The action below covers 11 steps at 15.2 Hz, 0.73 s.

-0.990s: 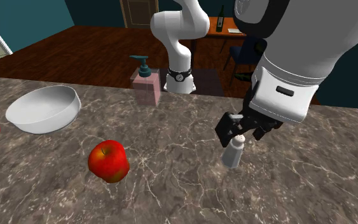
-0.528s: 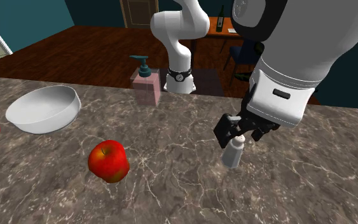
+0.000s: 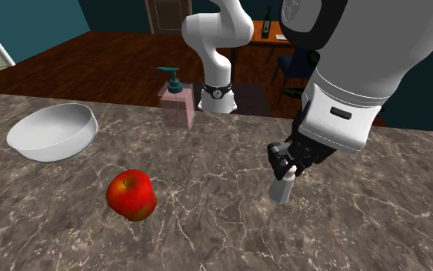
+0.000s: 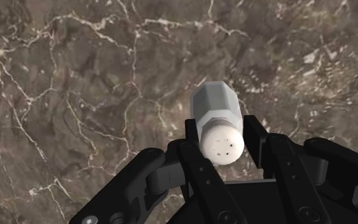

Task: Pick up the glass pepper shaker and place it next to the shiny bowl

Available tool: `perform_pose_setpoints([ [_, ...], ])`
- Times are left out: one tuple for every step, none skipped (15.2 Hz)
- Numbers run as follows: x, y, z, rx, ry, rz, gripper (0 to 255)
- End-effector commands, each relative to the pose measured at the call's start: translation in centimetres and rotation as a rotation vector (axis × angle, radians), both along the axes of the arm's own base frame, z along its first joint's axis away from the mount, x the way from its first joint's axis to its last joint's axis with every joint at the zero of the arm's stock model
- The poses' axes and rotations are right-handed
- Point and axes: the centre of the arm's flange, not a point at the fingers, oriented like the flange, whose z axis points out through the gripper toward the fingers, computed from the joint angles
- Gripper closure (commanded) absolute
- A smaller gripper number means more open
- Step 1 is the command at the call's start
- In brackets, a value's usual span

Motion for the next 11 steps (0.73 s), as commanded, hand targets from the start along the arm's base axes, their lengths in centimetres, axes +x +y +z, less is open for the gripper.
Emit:
perform_pose_setpoints([
  [0.0,0.0,0.0,0.000,0.001,0.000,255],
  [0.0,0.0,-0.1,0.000,0.001,0.000,255],
  [0.0,0.0,0.5,0.000,0.001,0.000,255],
  [0.0,0.0,1.0,0.000,0.001,0.000,255],
  [0.0,0.0,1.5,0.000,0.001,0.000,255],
  [0.0,0.0,2.0,0.000,0.001,0.000,255],
  [0.0,0.0,2.6,0.000,0.001,0.000,255],
  [0.0,0.0,3.1,0.000,0.001,0.000,255],
  [0.0,0.0,3.6,0.000,0.001,0.000,255],
  [0.0,0.0,4.2,0.000,0.001,0.000,255],
  [0.0,0.0,4.7,0.000,0.001,0.000,255],
])
